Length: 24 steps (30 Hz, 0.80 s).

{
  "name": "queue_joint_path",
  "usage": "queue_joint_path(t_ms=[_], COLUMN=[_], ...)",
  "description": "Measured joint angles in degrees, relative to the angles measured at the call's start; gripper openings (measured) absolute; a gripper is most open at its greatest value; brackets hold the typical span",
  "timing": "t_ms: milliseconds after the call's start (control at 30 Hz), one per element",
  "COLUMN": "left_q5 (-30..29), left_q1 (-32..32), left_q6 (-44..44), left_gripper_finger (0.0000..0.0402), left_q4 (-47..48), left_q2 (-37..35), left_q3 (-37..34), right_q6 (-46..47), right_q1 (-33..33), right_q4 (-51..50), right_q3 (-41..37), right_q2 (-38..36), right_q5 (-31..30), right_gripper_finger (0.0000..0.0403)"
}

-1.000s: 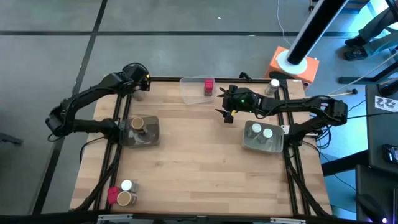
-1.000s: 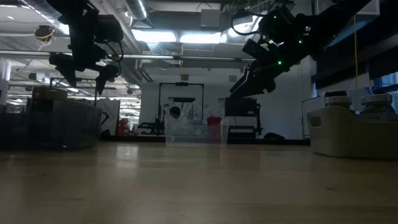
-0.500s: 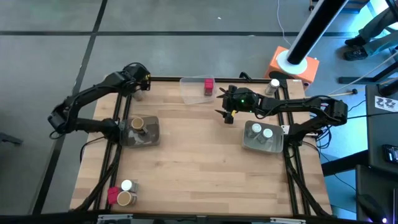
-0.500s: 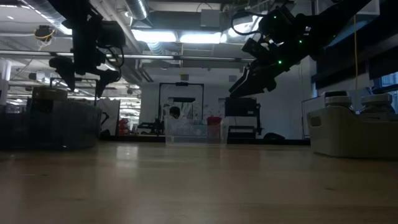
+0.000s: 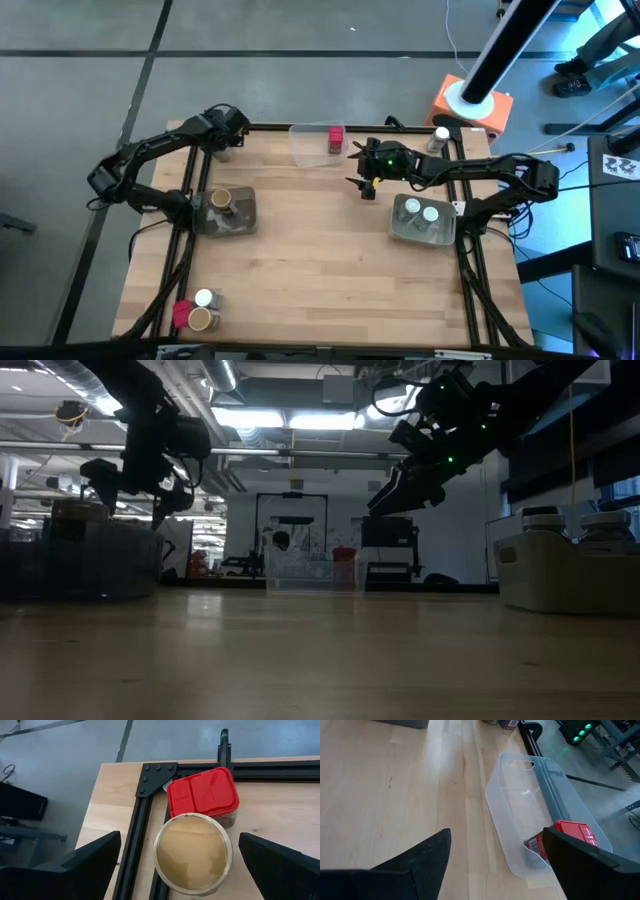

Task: Sort spices by type
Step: Put the top brown spice bottle into the black bin

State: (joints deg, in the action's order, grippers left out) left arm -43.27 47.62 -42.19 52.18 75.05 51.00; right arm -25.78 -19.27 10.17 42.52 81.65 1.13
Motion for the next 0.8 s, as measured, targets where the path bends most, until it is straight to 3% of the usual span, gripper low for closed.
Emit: queue_joint_path(t_ms=[400, 800], left_q5=[3.27, 3.41], left_q1=[-0.15, -0.52], left_q6=[-2.01, -2.33], left_gripper_finger=[0.0388, 0.0388], left_q4=[-1.13, -2.11], left_q2=[1.01, 7.6], left_q3=[0.0, 0.0], right_q6=[-0.02, 0.46], right_q1=[0.0, 0.0], right_q4=[-0.02, -0.6], right_q3=[0.0, 0.0], right_q2=[0.0, 0.0], right_q5=[0.0, 0.02], right_gripper_finger=[0.0314, 0.0314])
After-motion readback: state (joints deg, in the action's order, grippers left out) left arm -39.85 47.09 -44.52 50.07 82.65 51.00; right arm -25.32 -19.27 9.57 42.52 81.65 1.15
